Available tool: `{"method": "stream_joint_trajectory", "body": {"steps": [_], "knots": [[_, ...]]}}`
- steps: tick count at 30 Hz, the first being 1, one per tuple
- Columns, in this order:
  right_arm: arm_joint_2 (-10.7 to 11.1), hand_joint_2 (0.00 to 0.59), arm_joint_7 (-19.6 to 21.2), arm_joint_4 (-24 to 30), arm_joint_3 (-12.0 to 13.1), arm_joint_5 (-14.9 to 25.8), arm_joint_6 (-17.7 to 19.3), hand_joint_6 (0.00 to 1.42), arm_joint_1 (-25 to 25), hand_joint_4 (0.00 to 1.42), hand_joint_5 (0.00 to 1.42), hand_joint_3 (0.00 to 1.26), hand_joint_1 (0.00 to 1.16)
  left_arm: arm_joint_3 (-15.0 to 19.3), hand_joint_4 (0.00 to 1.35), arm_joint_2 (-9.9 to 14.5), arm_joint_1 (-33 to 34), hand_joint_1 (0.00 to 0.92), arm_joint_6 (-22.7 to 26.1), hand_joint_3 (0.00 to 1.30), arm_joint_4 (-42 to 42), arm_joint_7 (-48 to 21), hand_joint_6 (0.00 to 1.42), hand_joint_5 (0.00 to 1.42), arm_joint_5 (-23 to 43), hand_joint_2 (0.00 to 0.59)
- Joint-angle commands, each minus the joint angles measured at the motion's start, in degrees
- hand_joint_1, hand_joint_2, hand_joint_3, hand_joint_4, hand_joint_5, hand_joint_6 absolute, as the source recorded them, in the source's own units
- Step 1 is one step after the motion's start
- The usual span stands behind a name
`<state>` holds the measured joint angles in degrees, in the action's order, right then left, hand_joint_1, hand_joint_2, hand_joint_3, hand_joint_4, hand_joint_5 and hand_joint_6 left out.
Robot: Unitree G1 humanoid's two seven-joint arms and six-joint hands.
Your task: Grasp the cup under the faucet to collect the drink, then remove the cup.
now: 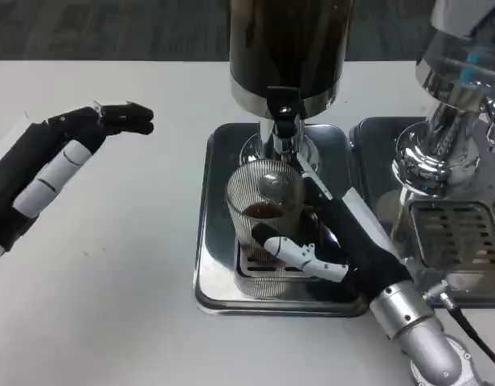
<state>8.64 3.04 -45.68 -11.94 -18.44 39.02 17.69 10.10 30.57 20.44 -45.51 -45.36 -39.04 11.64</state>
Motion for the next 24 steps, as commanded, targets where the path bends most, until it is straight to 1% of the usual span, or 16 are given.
{"method": "stream_joint_trajectory", "body": {"steps": [1, 8, 11, 16, 24], "knots": [[0.0, 0.212, 0.9, 0.3, -0.6, -1.2, -0.8, 0.12, 0.0, 0.00, 0.06, 0.00, 0.48, 0.3, 0.36, 0.7, -0.9, 0.000, 0.9, 0.39, 0.6, 0.3, 0.17, 0.25, -0.5, 0.196], [-0.1, 0.209, 1.8, 0.9, -1.0, -2.1, -2.2, 0.19, -0.2, 0.00, 0.11, 0.00, 0.51, 0.4, 0.36, 0.9, -1.3, 0.000, 1.3, 0.39, 1.0, 0.5, 0.17, 0.25, -0.6, 0.203], [-0.3, 0.222, 2.5, 1.0, -1.4, -2.7, -3.0, 0.24, -0.1, 0.04, 0.16, 0.00, 0.52, 0.4, 0.36, 1.0, -1.5, 0.000, 1.4, 0.39, 1.0, 0.5, 0.17, 0.25, -0.7, 0.205], [-0.7, 0.224, 4.6, 1.5, -2.0, -4.1, -4.6, 0.32, -0.3, 0.10, 0.22, 0.00, 0.52, 0.5, 0.36, 1.1, -1.9, 0.000, 1.6, 0.39, 1.4, 0.8, 0.17, 0.25, -0.9, 0.208], [-1.1, 0.224, 6.2, 2.4, -3.6, -5.9, -7.1, 0.40, -0.1, 0.19, 0.27, 0.10, 0.52, 0.7, 0.38, 1.4, -2.3, 0.000, 2.0, 0.40, 1.9, 0.9, 0.17, 0.25, -0.9, 0.216]]}}
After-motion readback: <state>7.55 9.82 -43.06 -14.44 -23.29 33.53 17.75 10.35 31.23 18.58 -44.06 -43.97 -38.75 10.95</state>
